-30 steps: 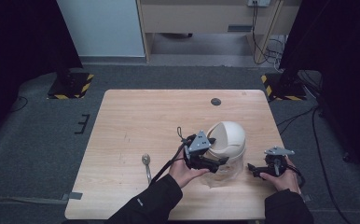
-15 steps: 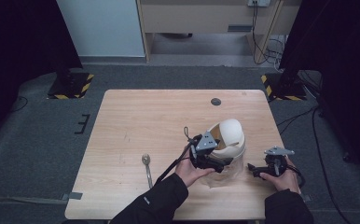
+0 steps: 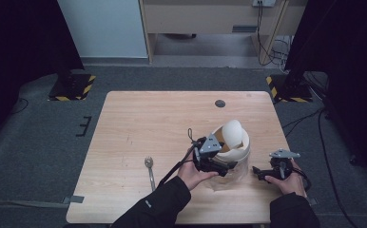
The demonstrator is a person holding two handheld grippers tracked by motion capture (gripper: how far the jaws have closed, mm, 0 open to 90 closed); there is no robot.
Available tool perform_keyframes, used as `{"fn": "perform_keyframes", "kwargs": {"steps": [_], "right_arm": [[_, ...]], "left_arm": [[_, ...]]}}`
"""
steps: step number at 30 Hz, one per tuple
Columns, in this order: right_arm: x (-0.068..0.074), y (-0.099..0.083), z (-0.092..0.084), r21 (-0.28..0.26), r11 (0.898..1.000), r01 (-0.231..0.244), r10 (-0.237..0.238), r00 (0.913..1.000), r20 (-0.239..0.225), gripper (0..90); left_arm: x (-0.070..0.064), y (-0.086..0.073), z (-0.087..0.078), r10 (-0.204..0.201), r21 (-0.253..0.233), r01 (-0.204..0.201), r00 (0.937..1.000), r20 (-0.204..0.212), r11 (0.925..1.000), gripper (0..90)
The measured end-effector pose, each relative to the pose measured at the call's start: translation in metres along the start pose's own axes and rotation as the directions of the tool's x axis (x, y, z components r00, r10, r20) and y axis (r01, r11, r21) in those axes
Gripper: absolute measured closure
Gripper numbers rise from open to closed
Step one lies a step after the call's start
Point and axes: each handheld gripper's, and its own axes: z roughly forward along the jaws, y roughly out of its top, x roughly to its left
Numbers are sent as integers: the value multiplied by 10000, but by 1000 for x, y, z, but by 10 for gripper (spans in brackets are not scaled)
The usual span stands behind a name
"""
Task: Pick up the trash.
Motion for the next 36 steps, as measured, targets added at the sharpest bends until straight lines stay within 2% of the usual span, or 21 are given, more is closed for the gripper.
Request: {"fn": "perform_keyframes", "kwargs": {"steps": [3,8,11,12,15,16,18,19,20,21,22,23,24,25,27,28,29,30,33,35,36], "right_arm": [[0,0,0,9,10000,24,-24,10000,0,8],[0,0,0,9,10000,24,-24,10000,2,8],[0,0,0,10,10000,24,-24,10000,1,8],[0,0,0,10,10000,24,-24,10000,1,8],[0,0,0,9,10000,21,-21,10000,2,8],[0,0,0,9,10000,21,-21,10000,2,8],[0,0,0,9,10000,23,-23,10000,2,8],[0,0,0,9,10000,23,-23,10000,2,8],[0,0,0,23,10000,24,-24,10000,-3,8],[0,0,0,23,10000,24,-24,10000,-3,8],[0,0,0,25,10000,22,-22,10000,-9,8],[0,0,0,26,10000,28,-28,10000,-11,8],[0,0,0,26,10000,28,-28,10000,-11,8],[0,0,0,6,10000,20,-20,10000,-10,9],[0,0,0,8,10000,21,-21,10000,-11,9],[1,0,0,10,10000,16,-16,10000,-13,9],[1,0,0,10,10000,16,-16,10000,-13,9],[1,0,0,12,10000,3,-3,10000,-12,9],[1,0,0,21,10000,2,-2,10000,-6,9],[1,0,0,21,10000,12,-12,10000,1,9],[1,0,0,21,10000,12,-12,10000,1,9]], "left_arm": [[2,1,-9,-22,-151,21,10000,-74,9999,192],[7,3,-39,139,-362,-155,9990,-419,9992,192],[14,-1,-69,149,-445,-189,9961,-870,9988,192],[14,-1,-69,149,-445,-189,9961,-870,9988,193],[22,-11,-101,69,-401,-128,9896,-1436,9991,193],[22,-11,-101,69,-401,-128,9896,-1436,9991,193],[29,-22,-124,-239,-407,162,9802,-1967,9990,193],[29,-22,-124,-239,-407,162,9802,-1967,9990,193],[34,-31,-138,-528,-460,432,9704,-2357,9980,193],[34,-31,-138,-528,-460,432,9704,-2357,9980,194],[37,-36,-144,-679,-442,585,9645,-2554,9973,195],[41,-48,-154,-956,-357,891,9525,-2890,9954,195],[41,-48,-154,-956,-357,891,9525,-2890,9954,197],[45,-60,-162,-1211,-217,1204,9413,-3152,9925,200],[49,-73,-167,-1326,20,1417,9308,-3405,9899,201],[49,-73,-167,-1326,20,1417,9308,-3405,9899,203],[50,-79,-168,-1428,151,1586,9234,-3561,9872,203],[54,-92,-170,-1704,300,1966,9080,-3828,9800,209],[58,-110,-168,-1970,615,2448,8848,-4222,9676,219],[61,-119,-165,-1965,1007,2664,8746,-4432,9586,220],[61,-119,-165,-1965,1007,2664,8746,-4432,9586,226]]}}
